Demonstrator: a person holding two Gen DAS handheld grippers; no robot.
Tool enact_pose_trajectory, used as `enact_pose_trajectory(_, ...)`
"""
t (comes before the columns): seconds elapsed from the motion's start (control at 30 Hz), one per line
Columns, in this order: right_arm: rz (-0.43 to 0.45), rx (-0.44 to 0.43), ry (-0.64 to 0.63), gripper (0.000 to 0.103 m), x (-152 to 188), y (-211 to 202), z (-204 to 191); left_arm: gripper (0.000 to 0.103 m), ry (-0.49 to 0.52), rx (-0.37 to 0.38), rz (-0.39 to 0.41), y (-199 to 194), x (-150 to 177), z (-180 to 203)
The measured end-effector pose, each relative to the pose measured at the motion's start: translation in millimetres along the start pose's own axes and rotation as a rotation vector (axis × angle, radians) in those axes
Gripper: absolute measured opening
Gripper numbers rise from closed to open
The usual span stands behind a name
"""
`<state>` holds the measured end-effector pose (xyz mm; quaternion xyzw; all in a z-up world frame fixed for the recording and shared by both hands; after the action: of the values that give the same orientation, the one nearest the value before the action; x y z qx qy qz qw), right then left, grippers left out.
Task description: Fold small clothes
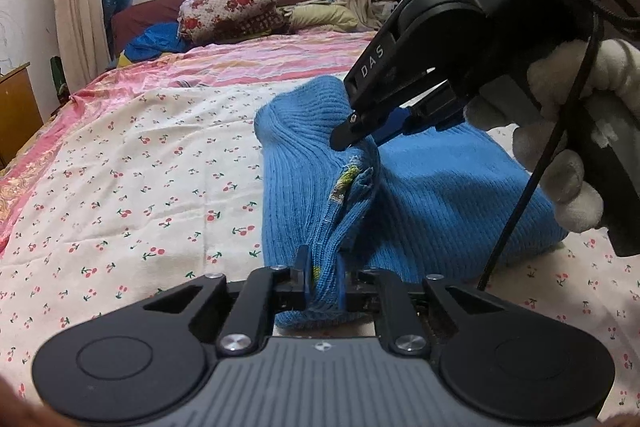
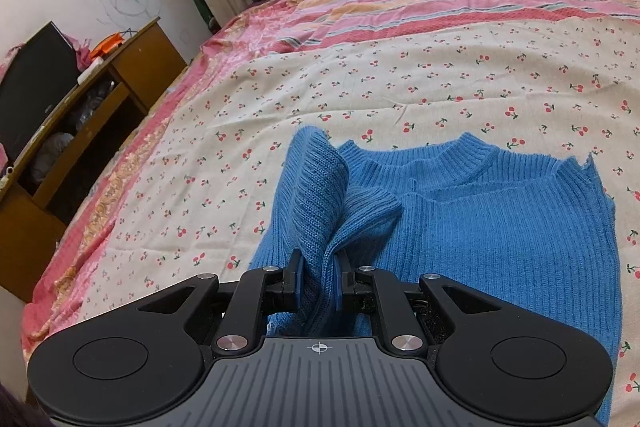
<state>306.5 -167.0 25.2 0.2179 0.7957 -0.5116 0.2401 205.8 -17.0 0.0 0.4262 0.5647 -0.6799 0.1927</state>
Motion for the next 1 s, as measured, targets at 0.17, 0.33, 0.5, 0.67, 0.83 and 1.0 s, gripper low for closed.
enact_pose_trajectory(0.17,0.003,-0.009,0.015,0.02,-3,3,0,0.018,-0.022,0.011,0.004,-1,0,0)
enact_pose_trajectory(0.33,-0.005,-0.037,0.045,0.024,-8,6,0,0.018,-0.014,0.017,0.008,-3,-1,3)
enact_pose_trajectory(0.5,-0.007,-0.08,0.067,0.031,-14,8,-2,0.018,-0.015,0.021,-0.001,0,-2,2)
enact_pose_trajectory(0.67,-0.025,-0.085,0.01,0.039,-17,10,-13,0.018,-0.007,0.031,-0.008,1,-4,5)
enact_pose_trajectory(0.83,-0.024,-0.002,-0.058,0.022,-18,15,-20,0.018,-0.004,0.035,-0.017,4,-6,6)
enact_pose_trajectory(1.0,0.001,0.0,-0.057,0.014,-18,7,-15,0.018,-0.016,0.046,-0.018,2,-8,6)
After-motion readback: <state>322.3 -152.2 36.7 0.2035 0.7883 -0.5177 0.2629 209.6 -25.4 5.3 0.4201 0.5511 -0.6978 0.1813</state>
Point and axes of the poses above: each gripper's, at about its wrist camera, not at the fingertips, and y roughly the way its jaws point, z to its right, x to its underside, the point moved 5 cm from there along y, roughly the way its jaws point, and after that the axes turned 2 degrees about x, right-handed, at the moved point
